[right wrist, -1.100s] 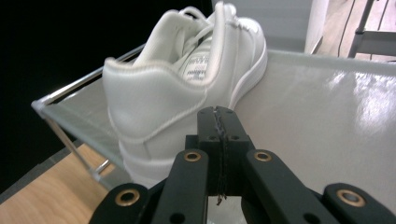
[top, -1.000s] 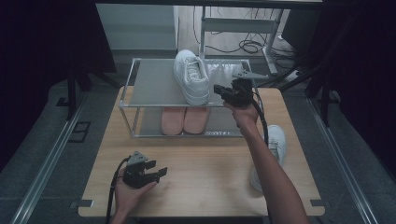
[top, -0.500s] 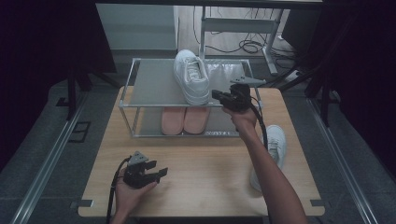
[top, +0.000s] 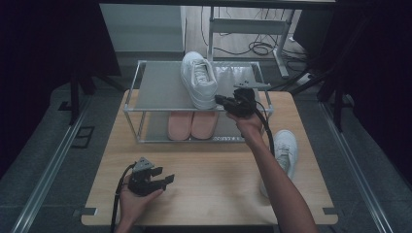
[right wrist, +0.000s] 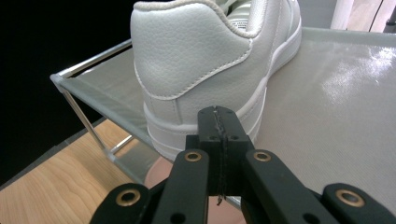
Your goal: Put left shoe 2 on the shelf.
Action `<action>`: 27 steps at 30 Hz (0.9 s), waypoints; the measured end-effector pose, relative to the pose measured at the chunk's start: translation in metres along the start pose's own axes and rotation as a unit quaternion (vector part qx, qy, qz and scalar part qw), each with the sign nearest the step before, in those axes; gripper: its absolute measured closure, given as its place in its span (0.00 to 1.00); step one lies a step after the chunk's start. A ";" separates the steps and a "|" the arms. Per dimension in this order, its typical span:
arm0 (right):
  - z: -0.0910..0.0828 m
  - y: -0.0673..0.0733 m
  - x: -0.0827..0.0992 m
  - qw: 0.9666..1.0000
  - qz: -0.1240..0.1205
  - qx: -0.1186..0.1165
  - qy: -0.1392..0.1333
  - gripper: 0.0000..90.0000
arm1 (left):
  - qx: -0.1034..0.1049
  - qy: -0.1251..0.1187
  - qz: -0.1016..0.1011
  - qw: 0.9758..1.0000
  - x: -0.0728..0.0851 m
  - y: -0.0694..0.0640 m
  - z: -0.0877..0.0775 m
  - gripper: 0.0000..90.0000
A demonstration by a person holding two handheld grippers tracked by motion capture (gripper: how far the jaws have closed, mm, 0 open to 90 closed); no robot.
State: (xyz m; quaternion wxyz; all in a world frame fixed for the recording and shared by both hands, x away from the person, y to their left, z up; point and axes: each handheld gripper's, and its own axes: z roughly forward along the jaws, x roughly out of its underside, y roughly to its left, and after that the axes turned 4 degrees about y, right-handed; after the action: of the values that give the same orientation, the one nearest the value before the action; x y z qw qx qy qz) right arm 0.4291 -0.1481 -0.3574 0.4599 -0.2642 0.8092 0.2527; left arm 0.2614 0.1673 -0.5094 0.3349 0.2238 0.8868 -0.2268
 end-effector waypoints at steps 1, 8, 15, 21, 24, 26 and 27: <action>0.000 0.001 0.000 1.000 0.000 0.000 -0.001 1.00 | 0.000 0.000 0.000 1.000 0.000 0.000 0.000 0.45; 0.001 0.003 -0.002 1.000 0.000 0.001 -0.001 1.00 | 0.001 0.004 0.004 1.000 0.000 -0.001 0.001 0.44; 0.009 0.012 -0.004 1.000 -0.004 -0.015 0.000 1.00 | 0.002 0.002 0.003 1.000 0.000 -0.001 0.002 0.44; 0.019 0.023 -0.005 1.000 -0.006 -0.030 -0.002 1.00 | 0.002 0.002 0.002 1.000 0.000 0.000 0.001 0.44; 0.022 0.026 -0.006 1.000 -0.004 -0.031 -0.003 1.00 | 0.002 0.002 0.002 1.000 0.000 0.000 0.000 0.44; 0.024 0.028 -0.006 0.999 -0.003 -0.036 -0.003 1.00 | 0.002 0.002 0.002 1.000 0.000 0.000 0.001 0.44; 0.025 0.029 -0.006 0.999 -0.003 -0.038 -0.003 1.00 | 0.002 0.003 0.002 1.000 0.000 -0.001 0.001 0.44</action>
State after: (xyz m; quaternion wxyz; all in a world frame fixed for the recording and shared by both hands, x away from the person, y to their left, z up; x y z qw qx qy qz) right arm 0.4279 -0.1091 -0.3583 0.4530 -0.2826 0.7969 0.2825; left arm 0.2617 0.1662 -0.5101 0.3325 0.2270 0.8867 -0.2272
